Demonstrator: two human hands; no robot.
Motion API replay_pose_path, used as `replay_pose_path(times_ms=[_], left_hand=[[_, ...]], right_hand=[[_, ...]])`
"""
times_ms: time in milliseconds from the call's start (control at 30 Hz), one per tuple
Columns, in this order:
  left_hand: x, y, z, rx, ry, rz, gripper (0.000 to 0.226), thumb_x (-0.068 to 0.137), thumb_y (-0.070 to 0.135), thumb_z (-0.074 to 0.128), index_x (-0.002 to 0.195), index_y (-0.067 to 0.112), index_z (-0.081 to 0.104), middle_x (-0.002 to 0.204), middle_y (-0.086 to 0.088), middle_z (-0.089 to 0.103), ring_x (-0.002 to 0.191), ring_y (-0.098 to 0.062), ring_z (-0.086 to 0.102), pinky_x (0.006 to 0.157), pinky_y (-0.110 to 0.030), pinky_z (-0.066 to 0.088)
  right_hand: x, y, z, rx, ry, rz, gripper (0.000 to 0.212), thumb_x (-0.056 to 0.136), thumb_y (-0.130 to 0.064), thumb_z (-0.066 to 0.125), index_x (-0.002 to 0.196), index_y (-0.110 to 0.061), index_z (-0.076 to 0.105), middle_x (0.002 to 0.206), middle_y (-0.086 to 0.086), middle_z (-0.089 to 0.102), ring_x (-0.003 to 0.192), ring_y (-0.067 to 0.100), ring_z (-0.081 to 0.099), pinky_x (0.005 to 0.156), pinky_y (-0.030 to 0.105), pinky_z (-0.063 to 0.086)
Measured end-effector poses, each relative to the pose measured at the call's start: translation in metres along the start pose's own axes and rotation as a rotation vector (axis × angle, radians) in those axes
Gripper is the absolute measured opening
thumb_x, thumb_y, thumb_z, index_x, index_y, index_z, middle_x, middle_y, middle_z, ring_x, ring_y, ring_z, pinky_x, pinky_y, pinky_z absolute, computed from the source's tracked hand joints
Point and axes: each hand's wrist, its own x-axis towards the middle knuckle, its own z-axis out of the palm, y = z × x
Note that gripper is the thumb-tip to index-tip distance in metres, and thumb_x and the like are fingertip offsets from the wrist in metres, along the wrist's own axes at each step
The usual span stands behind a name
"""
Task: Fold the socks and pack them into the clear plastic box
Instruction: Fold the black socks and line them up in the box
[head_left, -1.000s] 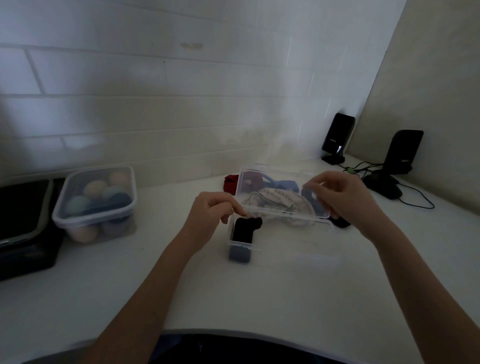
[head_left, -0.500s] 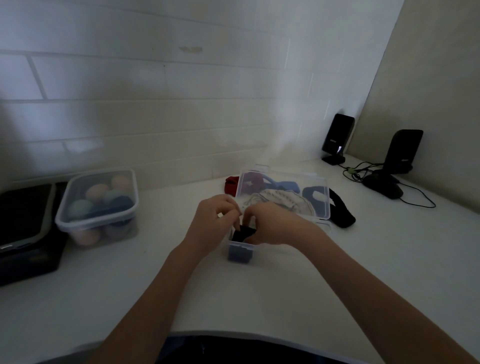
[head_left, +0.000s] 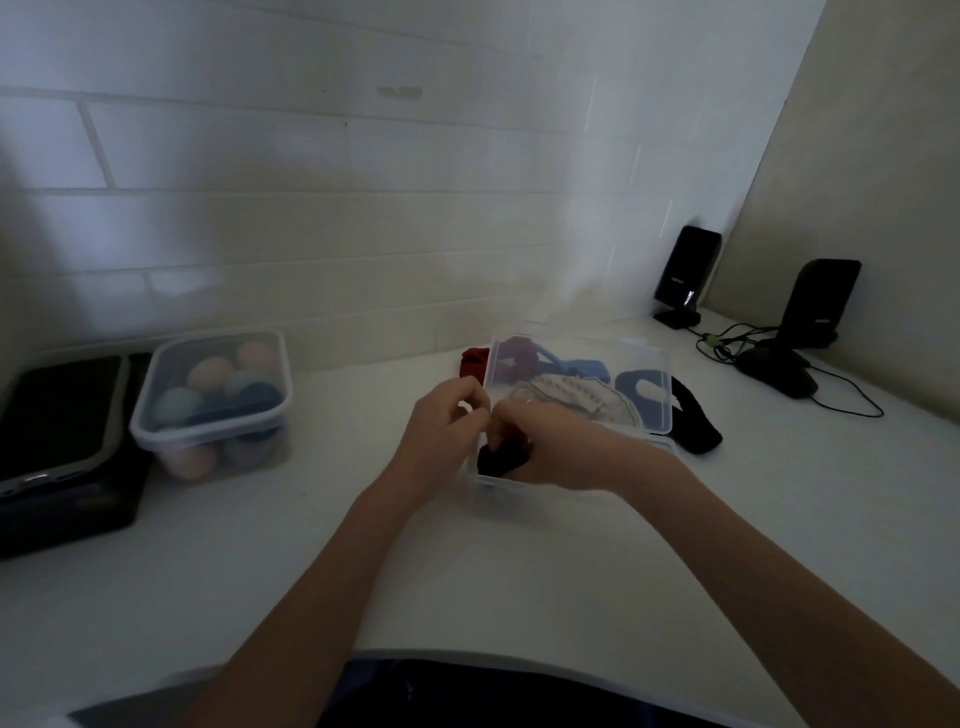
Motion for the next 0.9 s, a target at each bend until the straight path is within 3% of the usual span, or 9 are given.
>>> replay_pose_path(times_ms=[100,167,233,367,600,667,733,833,900], left_hand=[[0.001,0.002,0.0,0.045,-0.005,0.002,0.015,0.076,-0.005,0.048,0.065,0.005,0.053,0.062,0.002,0.048,0.044,-0.002,0.04,0.044,-0.009,0.03],[0.002,0.001,0.0,0.074,0.008,0.007,0.017,0.077,-0.005,0.048,0.065,0.004,0.054,0.063,0.001,0.05,0.045,-0.001,0.043,0.045,-0.009,0.031],[0.002,0.0,0.0,0.083,0.013,0.009,0.018,0.077,-0.004,0.048,0.064,0.006,0.054,0.064,0.001,0.05,0.046,-0.003,0.043,0.045,-0.01,0.032],[0.002,-0.005,0.003,0.131,0.008,0.059,0.015,0.077,-0.002,0.05,0.065,0.007,0.051,0.068,0.001,0.049,0.055,-0.015,0.045,0.053,-0.025,0.036],[0.002,-0.006,0.003,0.232,0.047,0.112,0.011,0.071,0.017,0.04,0.064,0.011,0.047,0.069,-0.003,0.05,0.069,-0.023,0.05,0.063,-0.034,0.041],[0.002,-0.005,0.003,0.225,0.054,0.101,0.012,0.07,0.018,0.04,0.064,0.011,0.048,0.068,-0.001,0.05,0.068,-0.022,0.049,0.062,-0.033,0.04],[0.002,-0.005,0.004,0.227,0.059,0.097,0.012,0.07,0.018,0.04,0.064,0.011,0.048,0.068,0.0,0.048,0.067,-0.022,0.048,0.06,-0.033,0.04],[0.002,-0.006,0.006,0.231,0.064,0.097,0.013,0.07,0.018,0.04,0.064,0.01,0.047,0.067,-0.001,0.048,0.068,-0.025,0.048,0.06,-0.039,0.04],[0.002,-0.007,0.006,0.247,0.06,0.099,0.012,0.071,0.018,0.041,0.064,0.011,0.047,0.068,0.0,0.048,0.067,-0.024,0.049,0.06,-0.034,0.039]], right_hand=[[-0.005,0.002,-0.008,0.211,-0.195,0.057,0.02,0.092,-0.022,0.055,0.105,-0.01,0.065,0.101,0.003,0.066,0.093,0.017,0.061,0.086,0.022,0.047],[-0.006,0.006,-0.005,0.285,-0.129,0.07,0.005,0.087,-0.015,0.063,0.089,-0.016,0.067,0.091,0.003,0.066,0.086,0.018,0.063,0.081,0.024,0.051],[-0.005,0.008,0.003,0.166,0.012,0.108,0.015,0.078,-0.017,0.072,0.08,-0.023,0.058,0.089,0.004,0.065,0.084,0.021,0.062,0.077,0.029,0.053],[-0.002,0.005,0.013,-0.066,0.064,0.152,0.027,0.08,-0.028,0.07,0.099,-0.009,0.069,0.097,0.009,0.072,0.087,0.024,0.066,0.083,0.038,0.055],[0.001,0.005,0.012,0.238,0.06,0.131,0.025,0.076,-0.017,0.073,0.1,-0.012,0.07,0.098,0.005,0.073,0.085,0.018,0.069,0.084,0.036,0.057],[-0.003,0.01,0.01,0.273,0.053,0.138,0.024,0.077,-0.017,0.072,0.101,-0.017,0.072,0.096,-0.003,0.073,0.078,0.005,0.067,0.081,0.02,0.055],[-0.006,0.01,0.008,0.242,0.017,0.138,0.027,0.079,-0.014,0.069,0.105,-0.021,0.072,0.089,-0.012,0.07,0.069,-0.006,0.061,0.066,0.002,0.046],[-0.001,0.007,0.01,0.15,0.03,0.128,0.024,0.081,-0.015,0.068,0.105,-0.018,0.073,0.097,-0.003,0.073,0.071,0.009,0.062,0.063,0.011,0.043],[0.003,0.005,0.007,0.113,-0.02,0.129,0.027,0.082,-0.015,0.067,0.109,-0.017,0.071,0.104,0.0,0.072,0.068,0.009,0.058,0.062,0.018,0.046]])
